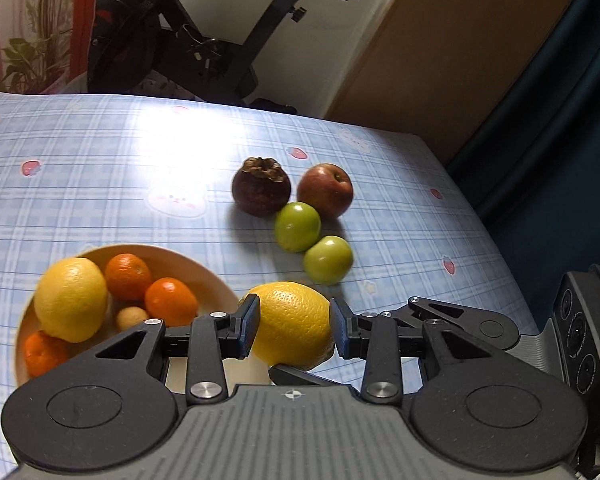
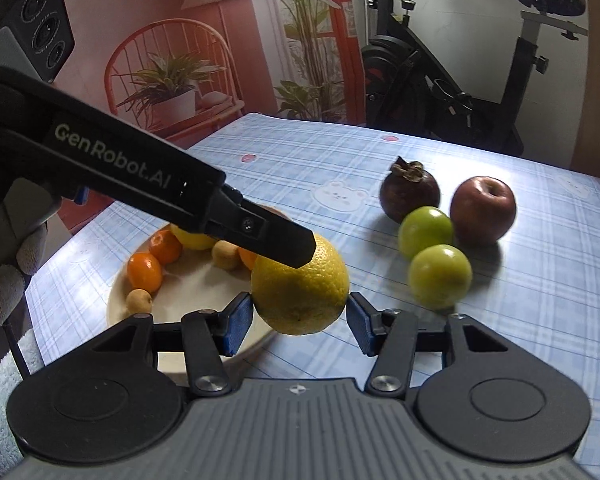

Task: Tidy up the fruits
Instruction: 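Carry the lemon with the left gripper over the cream plate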

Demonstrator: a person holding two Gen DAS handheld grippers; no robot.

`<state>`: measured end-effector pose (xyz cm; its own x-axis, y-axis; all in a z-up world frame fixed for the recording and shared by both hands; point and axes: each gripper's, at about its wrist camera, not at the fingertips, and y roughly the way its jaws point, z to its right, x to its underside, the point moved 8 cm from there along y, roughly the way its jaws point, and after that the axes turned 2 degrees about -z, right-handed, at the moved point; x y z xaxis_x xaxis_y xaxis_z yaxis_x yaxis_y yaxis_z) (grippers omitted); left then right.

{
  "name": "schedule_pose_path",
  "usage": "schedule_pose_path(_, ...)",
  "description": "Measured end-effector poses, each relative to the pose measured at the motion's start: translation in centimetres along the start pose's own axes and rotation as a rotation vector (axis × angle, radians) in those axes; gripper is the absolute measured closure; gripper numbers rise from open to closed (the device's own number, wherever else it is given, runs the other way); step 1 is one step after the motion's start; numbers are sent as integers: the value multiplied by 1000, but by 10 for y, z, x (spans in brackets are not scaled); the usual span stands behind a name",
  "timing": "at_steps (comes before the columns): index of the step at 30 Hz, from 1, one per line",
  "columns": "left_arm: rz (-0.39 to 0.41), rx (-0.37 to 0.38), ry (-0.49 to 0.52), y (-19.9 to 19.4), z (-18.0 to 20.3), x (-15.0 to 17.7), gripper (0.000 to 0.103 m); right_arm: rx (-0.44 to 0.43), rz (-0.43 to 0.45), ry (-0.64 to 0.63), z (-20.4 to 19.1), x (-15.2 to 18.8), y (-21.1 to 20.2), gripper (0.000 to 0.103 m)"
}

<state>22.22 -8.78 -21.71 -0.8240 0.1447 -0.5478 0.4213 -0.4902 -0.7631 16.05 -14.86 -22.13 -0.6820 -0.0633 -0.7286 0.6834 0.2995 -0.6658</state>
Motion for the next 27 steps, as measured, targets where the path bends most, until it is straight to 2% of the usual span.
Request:
schedule_pose_path(6,2,-32,-33,-12,-30,4,64,-18,-36,-49,-21,-4,24,49)
schedule_pose_path(13,-22,-31,-62,-3,-45,13,64,-21,-87,-86,-28,4,46,49)
schedule_pose_path(19,-24,-26,-101,0,-55,15,64,-16,-90,-109,-27,5,54,49)
schedule_pose_path(27,-17,-41,-87,5,-55,16,64,6,-81,-125,-28,3,53,49)
